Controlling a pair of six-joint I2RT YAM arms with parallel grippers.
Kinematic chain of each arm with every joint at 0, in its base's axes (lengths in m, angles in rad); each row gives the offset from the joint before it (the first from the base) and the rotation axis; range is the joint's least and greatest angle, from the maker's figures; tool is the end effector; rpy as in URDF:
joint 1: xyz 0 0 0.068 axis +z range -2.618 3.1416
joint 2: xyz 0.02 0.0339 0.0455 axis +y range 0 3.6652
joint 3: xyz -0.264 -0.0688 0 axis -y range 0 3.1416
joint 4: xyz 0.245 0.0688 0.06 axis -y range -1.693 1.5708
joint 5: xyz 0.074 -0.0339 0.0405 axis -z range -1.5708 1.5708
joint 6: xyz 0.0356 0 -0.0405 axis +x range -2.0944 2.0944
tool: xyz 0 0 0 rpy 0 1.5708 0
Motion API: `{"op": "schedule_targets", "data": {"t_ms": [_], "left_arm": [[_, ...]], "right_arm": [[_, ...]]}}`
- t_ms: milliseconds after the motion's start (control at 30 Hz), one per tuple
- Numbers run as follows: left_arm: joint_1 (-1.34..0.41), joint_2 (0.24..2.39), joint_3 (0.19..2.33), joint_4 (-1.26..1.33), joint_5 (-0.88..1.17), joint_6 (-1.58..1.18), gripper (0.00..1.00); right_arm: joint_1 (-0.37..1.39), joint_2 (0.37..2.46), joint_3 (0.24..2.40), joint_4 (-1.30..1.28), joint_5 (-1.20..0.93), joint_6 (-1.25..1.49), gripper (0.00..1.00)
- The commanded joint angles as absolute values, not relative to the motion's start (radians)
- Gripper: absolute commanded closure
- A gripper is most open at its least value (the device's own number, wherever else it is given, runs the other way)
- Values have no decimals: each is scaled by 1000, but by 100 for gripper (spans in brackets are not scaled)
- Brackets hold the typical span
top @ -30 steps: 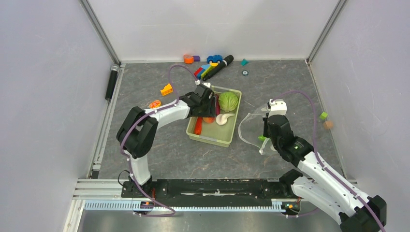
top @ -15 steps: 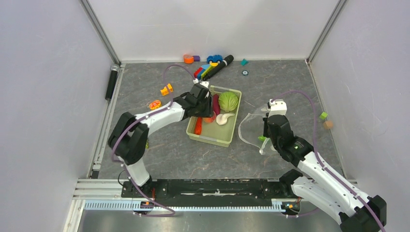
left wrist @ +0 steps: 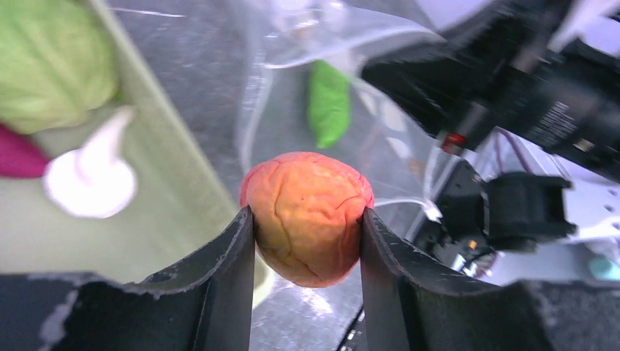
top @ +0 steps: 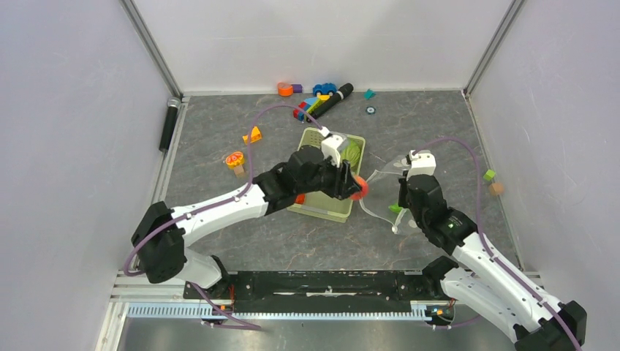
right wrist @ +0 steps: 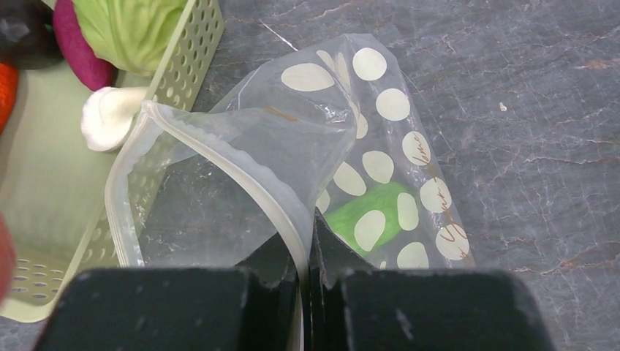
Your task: Place the food in the zip-top bag and seal the zipper
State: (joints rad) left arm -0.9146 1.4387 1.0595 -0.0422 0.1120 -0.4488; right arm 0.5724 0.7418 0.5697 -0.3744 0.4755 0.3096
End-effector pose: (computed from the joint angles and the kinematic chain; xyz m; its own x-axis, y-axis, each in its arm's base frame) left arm 0.2011 -0.2677 0.2955 -0.5935 0.0640 -0.8023 0.6572 0.6141 -0.4371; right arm 0.1494 0.0769 0.2541 -0.4626 0.0241 -0.8862 -0.0124 0.9994 0.0337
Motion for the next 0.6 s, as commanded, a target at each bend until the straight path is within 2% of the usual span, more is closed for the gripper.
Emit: {"op": "schedule_targets", "data": {"t_ms": [0, 133, 333, 367, 433, 467, 533, 567], "left_arm": [[-976, 1436, 1055, 121, 200, -376, 94], [-1010, 1484, 1080, 145, 173, -390, 89], [-1060, 1562, 1144, 106, 8, -400, 83], [-1067, 1572, 1157, 97, -24, -403, 77], [-1077, 1587, 1173, 91, -37, -403, 55], [-1081, 1589, 1180, 91, -35, -400, 50], [-1093, 1593, 1187, 88, -41, -386, 31], [-1096, 1594, 1187, 85, -49, -383, 25]], "right_arm": [[575, 708, 586, -326, 433, 308, 92], [575, 681, 579, -316, 420, 310, 92], [575, 651, 579, -305, 373, 310, 92], [575, 651, 578, -305, 367, 310, 92], [576, 653, 577, -302, 358, 308, 92], [575, 657, 578, -300, 354, 306, 92], [575, 663, 580, -299, 348, 307, 92], [574, 663, 580, -302, 346, 306, 92]]}}
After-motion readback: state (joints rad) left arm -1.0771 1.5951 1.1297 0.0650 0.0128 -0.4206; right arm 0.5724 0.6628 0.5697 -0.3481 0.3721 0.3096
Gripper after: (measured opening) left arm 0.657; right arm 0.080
